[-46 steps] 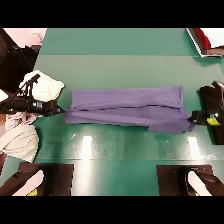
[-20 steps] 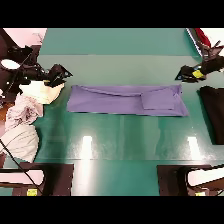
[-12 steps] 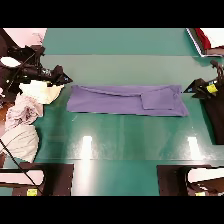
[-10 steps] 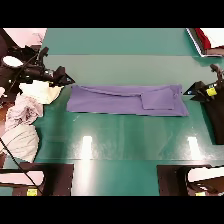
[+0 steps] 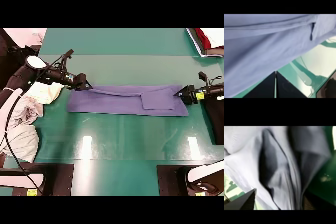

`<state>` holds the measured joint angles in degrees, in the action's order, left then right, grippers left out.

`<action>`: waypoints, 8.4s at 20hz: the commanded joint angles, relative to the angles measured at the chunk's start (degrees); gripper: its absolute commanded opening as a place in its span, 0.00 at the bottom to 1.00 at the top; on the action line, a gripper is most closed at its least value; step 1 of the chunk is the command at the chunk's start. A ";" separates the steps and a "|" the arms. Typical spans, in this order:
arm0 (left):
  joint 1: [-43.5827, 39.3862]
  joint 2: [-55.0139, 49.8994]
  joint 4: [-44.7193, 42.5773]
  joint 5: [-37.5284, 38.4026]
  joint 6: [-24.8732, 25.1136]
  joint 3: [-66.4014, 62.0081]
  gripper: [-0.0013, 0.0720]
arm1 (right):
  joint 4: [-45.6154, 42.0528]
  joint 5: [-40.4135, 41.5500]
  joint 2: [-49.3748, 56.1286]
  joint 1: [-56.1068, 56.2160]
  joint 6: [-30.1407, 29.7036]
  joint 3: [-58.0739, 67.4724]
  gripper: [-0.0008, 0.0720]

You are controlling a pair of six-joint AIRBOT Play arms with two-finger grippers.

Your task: Fold the shirts.

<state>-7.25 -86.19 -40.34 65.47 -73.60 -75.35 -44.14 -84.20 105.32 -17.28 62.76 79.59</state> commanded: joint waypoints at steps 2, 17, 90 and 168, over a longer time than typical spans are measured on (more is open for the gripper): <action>-4.15 0.00 -0.52 -1.68 -1.05 -0.07 0.05 | 0.96 -0.02 1.01 3.93 -1.36 2.95 0.75; -17.86 -21.46 -2.16 -12.13 -4.48 -17.64 0.05 | 1.01 -6.67 -12.37 18.69 14.99 24.74 0.03; 11.87 0.85 -18.93 14.75 -3.98 -30.88 0.05 | 11.23 15.30 14.75 47.30 13.57 25.09 0.25; 11.76 0.85 -10.21 17.44 -2.49 -30.88 0.05 | -23.41 -7.23 -33.03 15.89 23.26 2.32 0.03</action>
